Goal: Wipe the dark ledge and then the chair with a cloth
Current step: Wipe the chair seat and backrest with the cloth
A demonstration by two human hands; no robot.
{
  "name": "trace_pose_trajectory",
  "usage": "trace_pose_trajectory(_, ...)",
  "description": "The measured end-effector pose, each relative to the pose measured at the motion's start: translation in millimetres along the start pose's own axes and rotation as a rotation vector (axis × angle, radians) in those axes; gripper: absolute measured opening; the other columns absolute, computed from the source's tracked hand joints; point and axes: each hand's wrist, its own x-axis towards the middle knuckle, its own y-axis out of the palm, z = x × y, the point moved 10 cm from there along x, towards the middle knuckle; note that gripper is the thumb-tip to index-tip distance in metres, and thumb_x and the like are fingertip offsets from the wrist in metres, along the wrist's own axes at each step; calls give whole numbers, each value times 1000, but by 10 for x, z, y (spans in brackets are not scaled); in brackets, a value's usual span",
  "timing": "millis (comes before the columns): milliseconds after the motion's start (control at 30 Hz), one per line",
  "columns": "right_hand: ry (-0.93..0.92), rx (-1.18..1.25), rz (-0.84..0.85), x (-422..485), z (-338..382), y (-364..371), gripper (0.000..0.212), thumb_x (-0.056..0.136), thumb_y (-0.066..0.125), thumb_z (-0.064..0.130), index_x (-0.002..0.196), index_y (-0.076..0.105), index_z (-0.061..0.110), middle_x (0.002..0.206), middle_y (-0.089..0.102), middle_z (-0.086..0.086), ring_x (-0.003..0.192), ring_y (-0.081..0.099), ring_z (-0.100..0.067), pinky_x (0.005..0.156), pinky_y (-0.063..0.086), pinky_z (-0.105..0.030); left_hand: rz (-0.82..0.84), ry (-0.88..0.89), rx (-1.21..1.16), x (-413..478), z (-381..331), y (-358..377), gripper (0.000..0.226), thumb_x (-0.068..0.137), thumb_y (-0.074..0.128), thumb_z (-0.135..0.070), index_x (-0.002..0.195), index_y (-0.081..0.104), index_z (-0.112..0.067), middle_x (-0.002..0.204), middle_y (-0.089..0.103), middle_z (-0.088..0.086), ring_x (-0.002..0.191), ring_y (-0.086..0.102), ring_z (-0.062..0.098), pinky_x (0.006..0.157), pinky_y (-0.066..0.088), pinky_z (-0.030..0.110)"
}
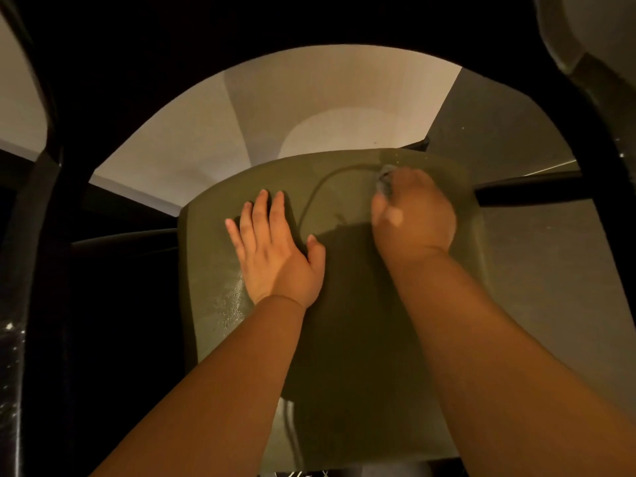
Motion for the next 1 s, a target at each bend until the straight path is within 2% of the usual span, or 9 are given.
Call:
trace_pose_trajectory(67, -78, -15, -5, 3, 63, -9, 23, 95, 52, 23, 102, 70, 10, 98, 67, -14, 77, 65, -36, 62, 35, -30, 0, -15, -4, -8, 20, -2, 79, 90, 48, -44, 162, 31, -15, 168, 30, 7, 157, 20, 32, 131, 0, 54)
trace_pose_trajectory(167, 280, -127, -20, 300, -450, -264, 26, 104, 46, 25, 112, 66, 11, 114, 67, -15, 96, 68, -37, 69, 42, -34, 7, -3, -5, -14, 4, 15, 77, 93, 48, -44, 162, 30, -15, 169, 28, 7, 158, 19, 32, 131, 6, 53)
trace_pose_trajectory(233, 409, -159, -68, 427, -603, -389, 28, 108, 44, 26, 121, 61, 9, 126, 63, -16, 109, 66, -38, 74, 45, -38, 3, -1, -6, -4, 19, 31, 77, 93, 48, -44, 162, 31, -15, 169, 28, 7, 157, 19, 32, 131, 7, 53)
trace_pose_trajectory(333, 268, -186, 31, 496, -237, -175, 26, 108, 45, 22, 124, 60, 8, 129, 60, -14, 113, 63, -34, 80, 47, -37, 1, 4, -5, -8, 21, 42, 77, 93, 49, -44, 161, 32, -14, 168, 30, 8, 157, 21, 33, 130, 9, 53)
trace_pose_trajectory(433, 36, -101, 156, 439, 325, 140, 22, 104, 45, 18, 116, 63, 12, 116, 64, -10, 96, 64, -29, 71, 43, -34, 0, 15, -19, -8, 15, 38, 77, 93, 47, -45, 161, 33, -13, 168, 30, 9, 156, 22, 34, 130, 10, 55)
trace_pose_trajectory(533, -112, -80, 264, 315, 630, 372, 23, 104, 45, 18, 119, 61, 12, 119, 62, -10, 101, 65, -29, 72, 40, -32, 18, 11, -12, -8, 22, 40, 77, 93, 45, -46, 161, 32, -13, 168, 30, 9, 157, 21, 34, 130, 11, 55)
trace_pose_trajectory(767, 301, -369, 110, 665, -243, -141, 22, 105, 49, 16, 119, 62, 4, 122, 64, -20, 103, 67, -37, 69, 50, -42, 39, 10, 56, 12, 21, 71, 79, 94, 39, -51, 164, 28, -14, 169, 27, 9, 157, 19, 33, 131, 10, 53)
trace_pose_trajectory(867, 135, -256, 198, 676, 207, 173, 20, 105, 48, 17, 112, 64, 6, 117, 65, -15, 99, 65, -32, 71, 51, -40, 37, 11, 61, 0, 22, 71, 80, 95, 40, -51, 164, 27, -14, 169, 26, 9, 158, 19, 34, 131, 9, 53)
trace_pose_trajectory(1000, -309, -76, 275, 416, 1001, 490, 20, 100, 49, 23, 112, 64, 17, 113, 62, -3, 100, 60, -24, 74, 41, -33, 10, 27, 27, 5, 27, 60, 81, 93, 47, -49, 163, 33, -12, 168, 30, 10, 156, 23, 36, 130, 11, 55)
